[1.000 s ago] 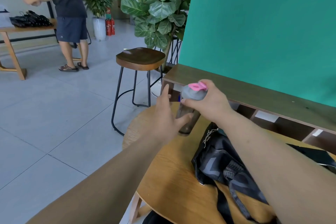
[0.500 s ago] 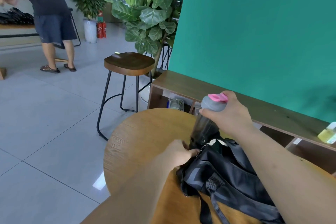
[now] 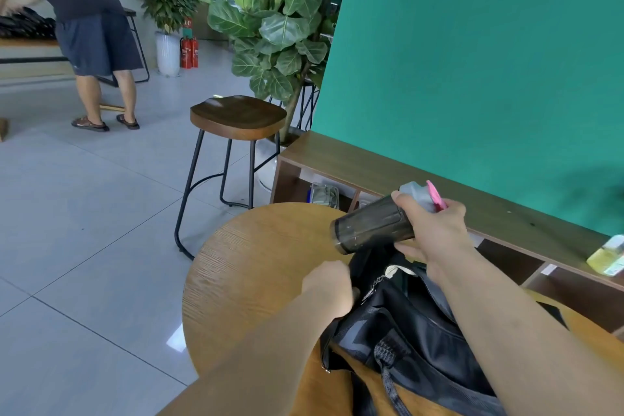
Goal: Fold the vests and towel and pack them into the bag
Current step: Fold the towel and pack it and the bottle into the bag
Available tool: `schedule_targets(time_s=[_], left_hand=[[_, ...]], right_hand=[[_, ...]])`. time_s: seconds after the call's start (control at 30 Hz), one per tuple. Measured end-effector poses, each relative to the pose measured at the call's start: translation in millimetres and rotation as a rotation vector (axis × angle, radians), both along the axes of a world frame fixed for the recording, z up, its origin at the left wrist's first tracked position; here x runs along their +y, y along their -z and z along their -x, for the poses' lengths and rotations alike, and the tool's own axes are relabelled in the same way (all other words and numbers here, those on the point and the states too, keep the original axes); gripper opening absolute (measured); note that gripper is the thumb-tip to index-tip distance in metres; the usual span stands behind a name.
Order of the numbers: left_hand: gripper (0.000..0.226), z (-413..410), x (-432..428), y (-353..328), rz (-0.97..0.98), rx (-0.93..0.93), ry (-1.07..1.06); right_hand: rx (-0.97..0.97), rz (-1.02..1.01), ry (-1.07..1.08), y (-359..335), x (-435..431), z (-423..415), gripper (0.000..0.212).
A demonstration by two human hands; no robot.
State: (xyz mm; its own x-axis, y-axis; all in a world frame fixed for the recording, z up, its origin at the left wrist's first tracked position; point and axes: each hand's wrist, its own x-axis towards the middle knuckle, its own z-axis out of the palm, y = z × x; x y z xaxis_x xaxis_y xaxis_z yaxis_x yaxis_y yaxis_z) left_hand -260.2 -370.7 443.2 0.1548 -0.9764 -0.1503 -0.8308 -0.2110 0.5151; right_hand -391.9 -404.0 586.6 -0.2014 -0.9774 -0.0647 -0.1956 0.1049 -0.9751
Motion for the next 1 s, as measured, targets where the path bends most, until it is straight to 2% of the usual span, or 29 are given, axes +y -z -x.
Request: schedule_targets(time_s=[0.07, 0.13, 0.27, 0.4, 0.47, 0.57, 0.67, 0.7, 0.8, 0.9, 1.0], left_hand=[[0.026, -8, 0, 0, 0.052, 0.079, -0.091], [0.028, -18, 0, 2, 0.076, 0.219, -0.187], [0.025, -28, 0, 5, 0.077, 0.326, -0.214], [0.007, -29, 1, 3, 0.124, 0.367, -0.247], [0.008, -29, 2, 1, 0.155, 0.382, -0.239], [0.011, -27, 4, -1, 0.212, 0.322, -0.207], [0.003, -28, 4, 0, 0.236, 0.337, -0.174], [0.009, -28, 3, 1, 0.23, 0.386, -0.164], [0.053, -29, 0, 1, 0.172, 0.461, -0.036], [0.08, -26, -2, -2, 0.101, 0.368, 0.067], [0.094, -21, -4, -4, 0.117, 0.182, 0.015]], right_hand=[[-0.007, -0.017, -0.013, 2, -1, 1, 0.082], [0.094, 0.011, -0.009, 4, -1, 3, 0.081], [0.392, 0.132, -0.06, 1, 6, 6, 0.083], [0.805, 0.186, -0.277, -4, 22, -1, 0.076], [0.929, 0.192, -0.336, 1, 26, -10, 0.077], [0.846, 0.205, -0.291, 17, 23, -19, 0.078], [0.717, 0.13, -0.165, 29, 20, -20, 0.08], [0.712, 0.106, -0.134, 32, 20, -19, 0.083], [0.746, 0.094, -0.105, 38, 17, -18, 0.085], [0.803, 0.047, -0.129, 31, 17, -15, 0.083], [0.76, -0.006, -0.233, 21, 16, -6, 0.082]])
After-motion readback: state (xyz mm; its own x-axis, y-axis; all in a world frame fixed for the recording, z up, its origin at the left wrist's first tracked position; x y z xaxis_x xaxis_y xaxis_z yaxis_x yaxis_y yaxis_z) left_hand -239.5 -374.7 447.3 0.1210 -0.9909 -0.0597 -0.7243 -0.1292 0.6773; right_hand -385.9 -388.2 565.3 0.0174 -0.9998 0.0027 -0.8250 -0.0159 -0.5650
